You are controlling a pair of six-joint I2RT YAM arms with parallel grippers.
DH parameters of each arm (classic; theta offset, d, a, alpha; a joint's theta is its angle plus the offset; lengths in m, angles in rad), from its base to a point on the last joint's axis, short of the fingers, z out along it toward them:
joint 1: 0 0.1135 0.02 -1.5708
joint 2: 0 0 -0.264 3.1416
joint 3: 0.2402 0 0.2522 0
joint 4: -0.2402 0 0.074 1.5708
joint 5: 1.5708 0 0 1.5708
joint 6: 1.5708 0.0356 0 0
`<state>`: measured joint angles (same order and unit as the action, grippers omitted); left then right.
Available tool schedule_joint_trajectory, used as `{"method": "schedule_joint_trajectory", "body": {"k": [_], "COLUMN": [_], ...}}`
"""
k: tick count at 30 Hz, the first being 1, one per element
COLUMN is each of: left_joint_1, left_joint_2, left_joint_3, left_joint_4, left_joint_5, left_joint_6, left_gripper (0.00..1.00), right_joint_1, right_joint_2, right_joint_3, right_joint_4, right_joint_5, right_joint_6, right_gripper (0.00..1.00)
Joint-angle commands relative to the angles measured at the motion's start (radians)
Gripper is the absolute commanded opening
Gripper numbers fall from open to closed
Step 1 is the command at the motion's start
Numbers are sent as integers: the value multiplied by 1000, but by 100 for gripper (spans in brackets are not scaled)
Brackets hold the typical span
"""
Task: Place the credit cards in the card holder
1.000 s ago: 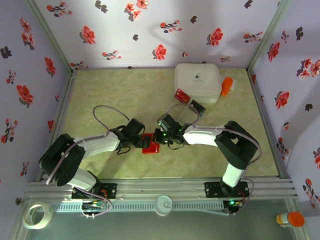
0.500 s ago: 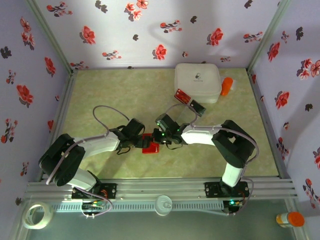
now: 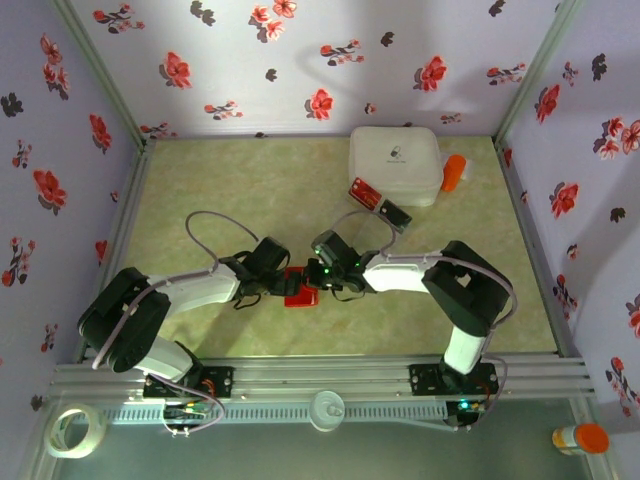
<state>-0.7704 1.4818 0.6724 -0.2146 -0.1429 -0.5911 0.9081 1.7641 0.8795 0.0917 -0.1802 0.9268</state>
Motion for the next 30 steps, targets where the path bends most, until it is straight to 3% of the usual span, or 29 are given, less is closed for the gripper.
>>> {"method": "schedule_joint_trajectory", "body": {"k": [1,20,30], "left_joint_1": [-16,15,25], "left_joint_2": [40,-114,-82], "left_joint_3": [-34,-77,-85], "left_joint_4": [-35,-49,-52], "left_joint_5": [29,-2,-6], "left_joint_6": [-11,-144,-145], "left_gripper": [100,100,100], "right_joint_1": [42,122,186], "right_joint_2": [27,21,14], "right_joint_3": [-51,-143,-167], "right_joint_4": [-29,-57,-75], "right_joint_5": [8,177,268], "right_joint_6": [9,-39,-43], "right_gripper": [0,0,0]}}
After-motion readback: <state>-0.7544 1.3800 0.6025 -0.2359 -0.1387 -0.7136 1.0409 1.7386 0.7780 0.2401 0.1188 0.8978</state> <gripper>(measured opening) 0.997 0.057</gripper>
